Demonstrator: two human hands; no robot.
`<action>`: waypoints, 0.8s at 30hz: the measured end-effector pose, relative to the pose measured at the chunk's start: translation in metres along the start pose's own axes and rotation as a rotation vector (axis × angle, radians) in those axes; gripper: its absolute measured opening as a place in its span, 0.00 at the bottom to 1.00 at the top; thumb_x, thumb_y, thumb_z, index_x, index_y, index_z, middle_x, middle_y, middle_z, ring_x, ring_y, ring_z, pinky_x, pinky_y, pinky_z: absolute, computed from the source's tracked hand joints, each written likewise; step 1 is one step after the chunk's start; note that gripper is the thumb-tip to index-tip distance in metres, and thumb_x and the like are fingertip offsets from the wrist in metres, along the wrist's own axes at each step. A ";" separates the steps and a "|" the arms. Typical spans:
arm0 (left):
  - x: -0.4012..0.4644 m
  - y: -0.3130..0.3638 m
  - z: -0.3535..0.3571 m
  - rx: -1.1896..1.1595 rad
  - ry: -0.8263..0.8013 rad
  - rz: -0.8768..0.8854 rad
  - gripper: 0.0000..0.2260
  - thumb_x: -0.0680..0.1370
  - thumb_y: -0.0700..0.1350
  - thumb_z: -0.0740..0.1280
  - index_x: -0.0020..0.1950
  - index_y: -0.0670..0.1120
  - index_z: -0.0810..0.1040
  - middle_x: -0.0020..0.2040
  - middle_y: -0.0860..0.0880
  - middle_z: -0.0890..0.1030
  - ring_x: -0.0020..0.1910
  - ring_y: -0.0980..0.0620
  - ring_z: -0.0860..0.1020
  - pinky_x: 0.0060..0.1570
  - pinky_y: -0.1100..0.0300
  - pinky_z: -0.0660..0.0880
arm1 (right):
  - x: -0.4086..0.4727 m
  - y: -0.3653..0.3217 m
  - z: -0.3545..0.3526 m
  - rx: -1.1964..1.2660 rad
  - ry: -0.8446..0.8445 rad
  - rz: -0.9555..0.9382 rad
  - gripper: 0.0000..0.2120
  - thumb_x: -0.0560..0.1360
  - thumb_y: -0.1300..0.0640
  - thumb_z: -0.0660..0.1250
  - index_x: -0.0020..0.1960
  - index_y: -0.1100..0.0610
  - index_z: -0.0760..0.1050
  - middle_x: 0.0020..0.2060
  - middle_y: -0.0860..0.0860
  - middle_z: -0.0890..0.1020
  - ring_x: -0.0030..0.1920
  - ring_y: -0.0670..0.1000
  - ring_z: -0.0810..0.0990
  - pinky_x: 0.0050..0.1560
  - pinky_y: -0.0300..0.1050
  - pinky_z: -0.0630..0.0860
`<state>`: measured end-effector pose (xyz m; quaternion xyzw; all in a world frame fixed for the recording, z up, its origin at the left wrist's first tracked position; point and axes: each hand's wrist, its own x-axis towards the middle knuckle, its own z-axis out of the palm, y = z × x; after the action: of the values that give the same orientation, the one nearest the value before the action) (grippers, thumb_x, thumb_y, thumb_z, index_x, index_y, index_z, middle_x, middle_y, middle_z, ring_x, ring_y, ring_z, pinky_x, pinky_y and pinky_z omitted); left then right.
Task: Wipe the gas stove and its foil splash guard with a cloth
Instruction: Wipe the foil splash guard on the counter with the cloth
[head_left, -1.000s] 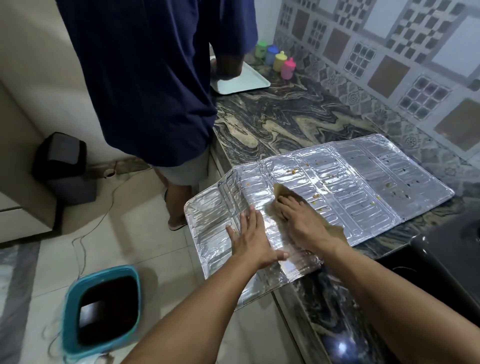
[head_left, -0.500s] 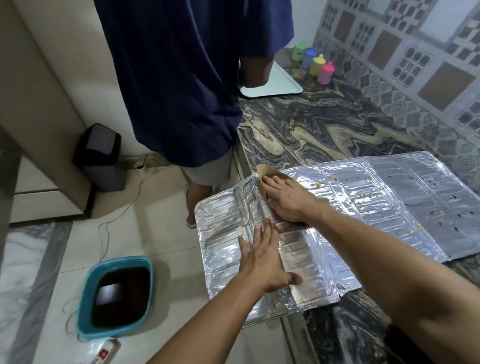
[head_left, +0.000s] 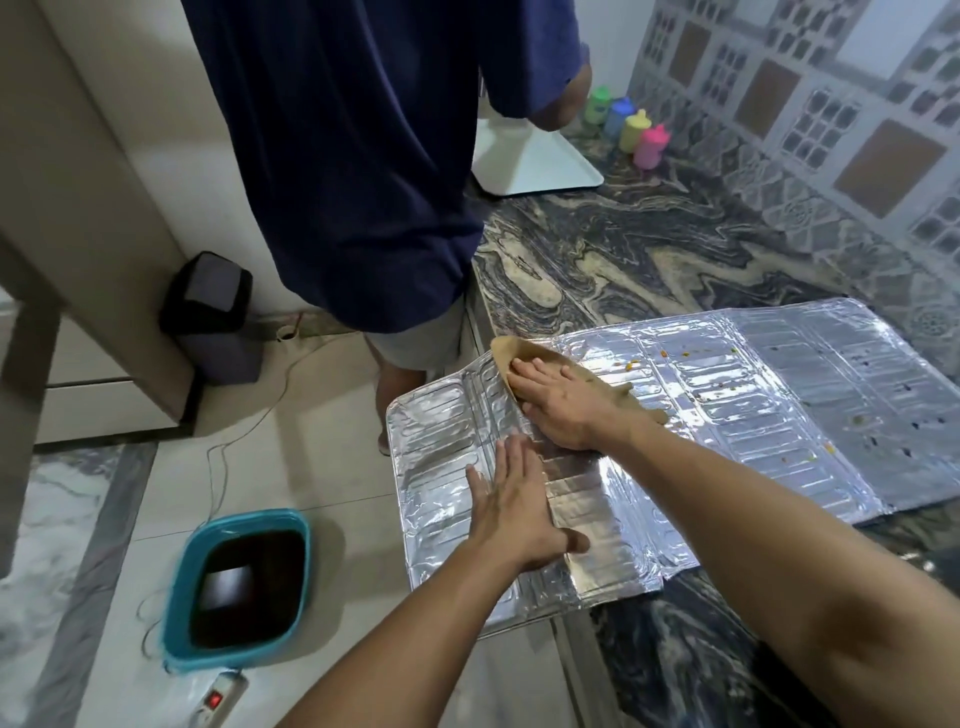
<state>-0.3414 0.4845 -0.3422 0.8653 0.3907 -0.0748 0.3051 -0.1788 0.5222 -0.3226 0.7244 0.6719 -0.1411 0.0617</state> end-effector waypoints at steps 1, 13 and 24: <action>-0.001 0.000 0.000 -0.028 0.009 -0.032 0.61 0.64 0.66 0.73 0.77 0.42 0.34 0.77 0.44 0.33 0.76 0.47 0.34 0.74 0.38 0.40 | -0.008 -0.002 0.002 0.008 0.000 0.001 0.27 0.82 0.51 0.50 0.79 0.51 0.48 0.78 0.50 0.49 0.78 0.52 0.48 0.76 0.55 0.47; 0.014 -0.023 -0.020 -0.280 0.117 0.016 0.26 0.82 0.49 0.55 0.79 0.50 0.51 0.80 0.49 0.46 0.78 0.47 0.46 0.74 0.38 0.48 | -0.093 -0.019 0.028 -0.043 0.001 0.108 0.27 0.83 0.48 0.48 0.79 0.51 0.44 0.78 0.50 0.47 0.78 0.53 0.46 0.76 0.56 0.47; 0.072 -0.012 -0.046 0.093 -0.078 0.171 0.27 0.74 0.50 0.53 0.74 0.48 0.62 0.77 0.46 0.60 0.75 0.44 0.57 0.71 0.38 0.57 | -0.125 -0.030 0.044 -0.007 0.138 0.125 0.26 0.80 0.53 0.55 0.77 0.51 0.55 0.77 0.50 0.58 0.77 0.52 0.53 0.73 0.55 0.51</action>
<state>-0.3059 0.5628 -0.3378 0.9051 0.2992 -0.1001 0.2849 -0.2213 0.3930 -0.3253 0.7727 0.6286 -0.0845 0.0264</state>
